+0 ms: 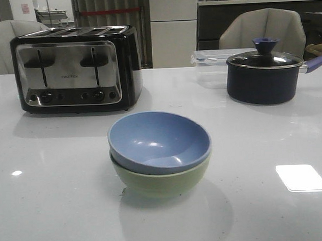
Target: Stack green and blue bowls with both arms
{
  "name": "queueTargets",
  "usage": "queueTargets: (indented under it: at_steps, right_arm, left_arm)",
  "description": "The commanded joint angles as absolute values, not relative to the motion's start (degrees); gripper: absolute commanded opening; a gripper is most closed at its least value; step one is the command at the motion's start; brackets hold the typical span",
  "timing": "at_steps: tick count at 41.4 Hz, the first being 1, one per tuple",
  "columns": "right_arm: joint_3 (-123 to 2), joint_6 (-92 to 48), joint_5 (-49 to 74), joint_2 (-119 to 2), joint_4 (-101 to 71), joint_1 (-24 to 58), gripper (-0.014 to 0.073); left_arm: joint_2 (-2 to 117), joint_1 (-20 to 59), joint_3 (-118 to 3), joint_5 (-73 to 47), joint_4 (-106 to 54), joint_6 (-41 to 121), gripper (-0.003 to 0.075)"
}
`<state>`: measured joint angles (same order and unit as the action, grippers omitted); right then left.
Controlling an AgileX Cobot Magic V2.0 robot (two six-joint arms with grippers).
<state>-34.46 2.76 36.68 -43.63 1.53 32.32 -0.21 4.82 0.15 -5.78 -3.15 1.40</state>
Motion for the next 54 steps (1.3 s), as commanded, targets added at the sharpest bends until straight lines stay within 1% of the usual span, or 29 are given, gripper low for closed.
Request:
queueTargets:
  at_steps: [1,6,47,50,54]
  right_arm:
    - [-36.0,2.5,33.3,-43.4,2.1,32.3,0.0057]
    - [-36.0,2.5,33.3,-43.4,2.1,32.3,0.0057]
    - [-36.0,2.5,33.3,-43.0,2.5,32.3,0.0057]
    - [-35.8,2.5,33.0,-41.4,4.3,30.8,0.0057]
    - [-34.3,2.5,31.0,-38.0,4.4,25.4,0.0057]
  left_arm:
    - [-1.5,4.7,0.5,2.3,-3.8,1.2,0.0093]
    - [-1.5,4.7,0.5,5.0,-3.7,1.2,0.0093]
    - [-1.4,4.7,0.5,5.1,-3.7,1.2,0.0093]
    - [-1.4,4.7,0.5,5.1,-3.7,1.2,0.0093]
    - [-1.4,4.7,0.5,5.1,-3.7,1.2,0.0093]
